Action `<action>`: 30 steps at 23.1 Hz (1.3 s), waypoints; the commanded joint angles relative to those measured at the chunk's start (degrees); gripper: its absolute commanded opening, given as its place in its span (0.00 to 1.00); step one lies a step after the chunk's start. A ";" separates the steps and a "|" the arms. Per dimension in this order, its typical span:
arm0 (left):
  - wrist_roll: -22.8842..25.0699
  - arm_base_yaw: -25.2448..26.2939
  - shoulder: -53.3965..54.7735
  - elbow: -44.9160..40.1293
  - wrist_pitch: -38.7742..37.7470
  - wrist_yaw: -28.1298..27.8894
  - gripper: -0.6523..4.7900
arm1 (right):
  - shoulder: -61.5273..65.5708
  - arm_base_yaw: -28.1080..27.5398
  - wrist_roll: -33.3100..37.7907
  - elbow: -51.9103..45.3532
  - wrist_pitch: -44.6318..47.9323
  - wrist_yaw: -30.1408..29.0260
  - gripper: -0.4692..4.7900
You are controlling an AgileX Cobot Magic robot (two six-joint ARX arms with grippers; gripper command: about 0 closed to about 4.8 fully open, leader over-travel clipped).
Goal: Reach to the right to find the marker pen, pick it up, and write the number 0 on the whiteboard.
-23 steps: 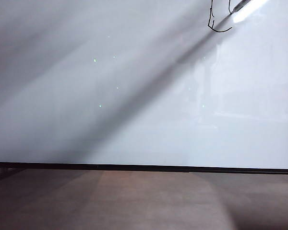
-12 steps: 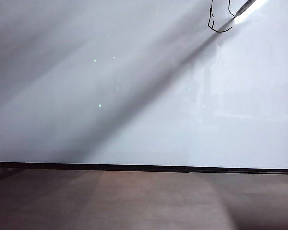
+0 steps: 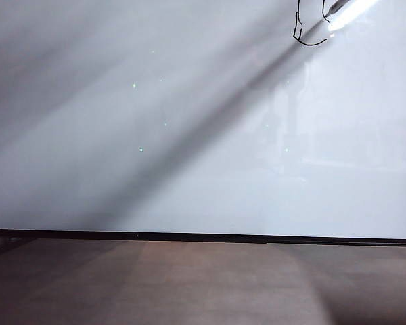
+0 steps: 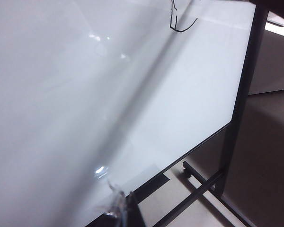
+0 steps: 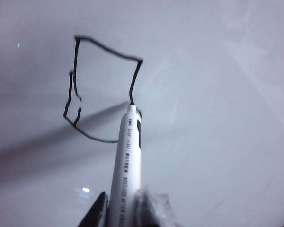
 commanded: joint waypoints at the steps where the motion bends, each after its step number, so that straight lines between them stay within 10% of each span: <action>1: 0.00 0.00 -0.24 0.11 0.66 0.07 0.11 | 0.00 0.09 0.17 0.28 1.25 -0.33 0.08; 30: 0.02 0.00 -0.24 0.11 0.68 0.04 0.11 | 2.08 0.07 0.20 -0.57 -2.32 0.76 0.08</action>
